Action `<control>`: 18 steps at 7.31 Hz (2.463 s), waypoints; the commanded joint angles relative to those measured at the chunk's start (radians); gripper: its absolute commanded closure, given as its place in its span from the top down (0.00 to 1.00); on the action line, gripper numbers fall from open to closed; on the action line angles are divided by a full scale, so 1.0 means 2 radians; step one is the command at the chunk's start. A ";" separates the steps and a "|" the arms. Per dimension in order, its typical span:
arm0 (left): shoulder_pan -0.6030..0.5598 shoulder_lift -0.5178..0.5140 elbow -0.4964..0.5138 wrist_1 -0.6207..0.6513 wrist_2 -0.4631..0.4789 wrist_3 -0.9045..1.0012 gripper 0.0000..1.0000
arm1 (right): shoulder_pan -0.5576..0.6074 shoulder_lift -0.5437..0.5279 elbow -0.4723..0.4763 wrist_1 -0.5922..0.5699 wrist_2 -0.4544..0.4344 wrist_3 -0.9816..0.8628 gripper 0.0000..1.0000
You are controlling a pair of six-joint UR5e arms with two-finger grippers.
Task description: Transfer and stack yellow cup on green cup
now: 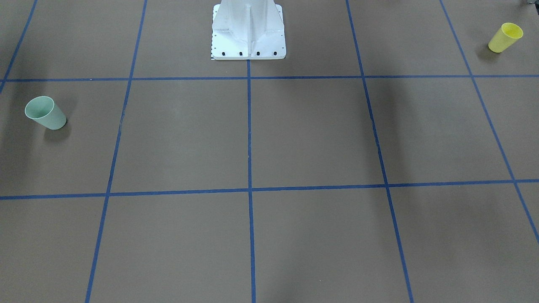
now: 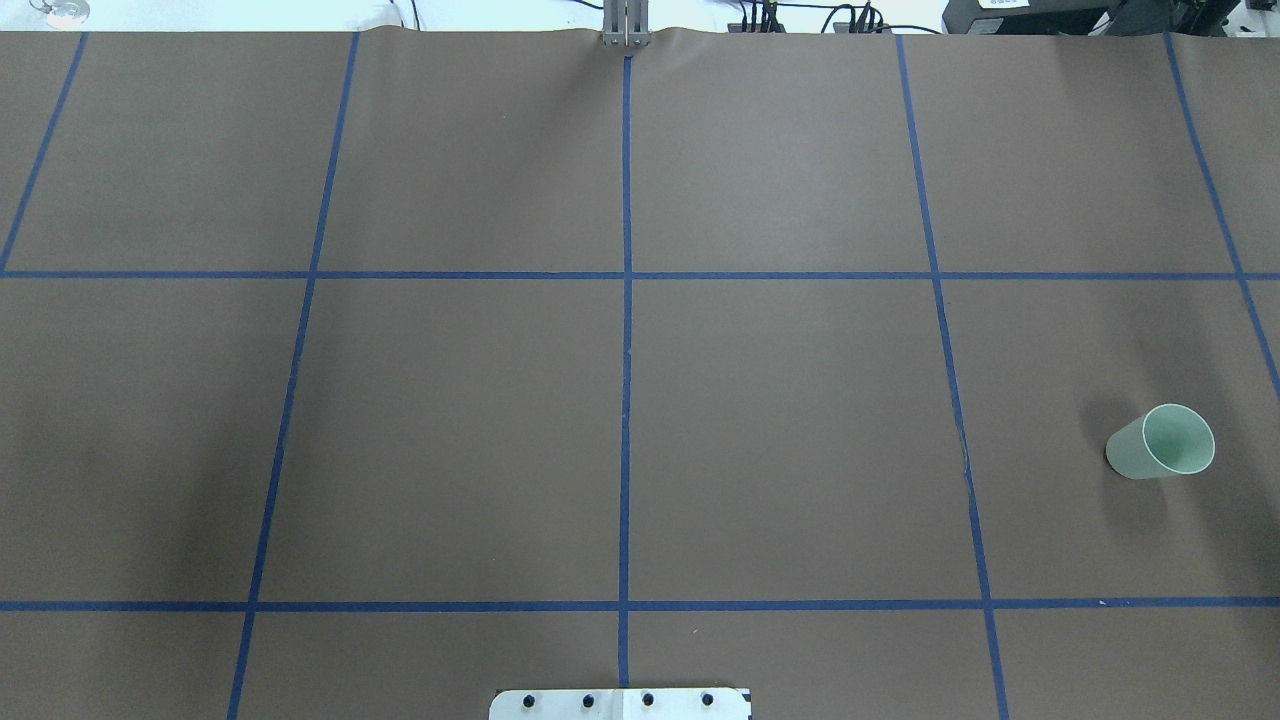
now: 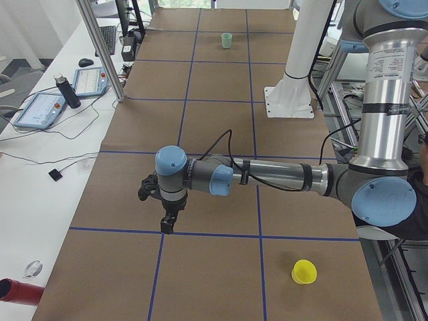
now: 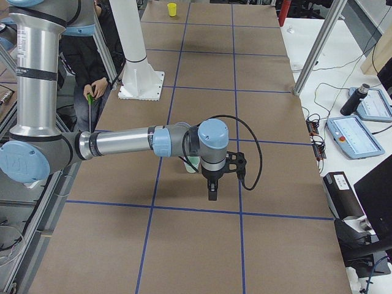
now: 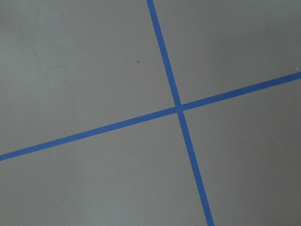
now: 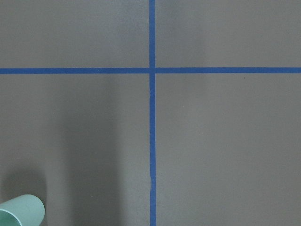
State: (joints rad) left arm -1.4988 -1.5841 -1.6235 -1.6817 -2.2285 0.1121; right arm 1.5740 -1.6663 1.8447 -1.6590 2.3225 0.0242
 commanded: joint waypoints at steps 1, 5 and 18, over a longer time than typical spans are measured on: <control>0.002 -0.015 -0.001 0.002 0.004 -0.048 1.00 | -0.049 0.028 0.008 0.001 0.006 0.000 0.99; 0.072 -0.016 -0.045 0.000 0.112 -0.356 1.00 | -0.137 0.090 0.004 0.002 0.004 0.003 0.99; 0.435 0.189 -0.260 0.222 0.337 -1.203 1.00 | -0.303 0.236 -0.002 0.002 -0.040 0.132 0.99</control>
State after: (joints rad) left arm -0.7122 -1.2037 -2.1351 -1.3229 -1.5545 -2.1520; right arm 0.9693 -1.1962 1.8414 -1.6552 2.2438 0.2883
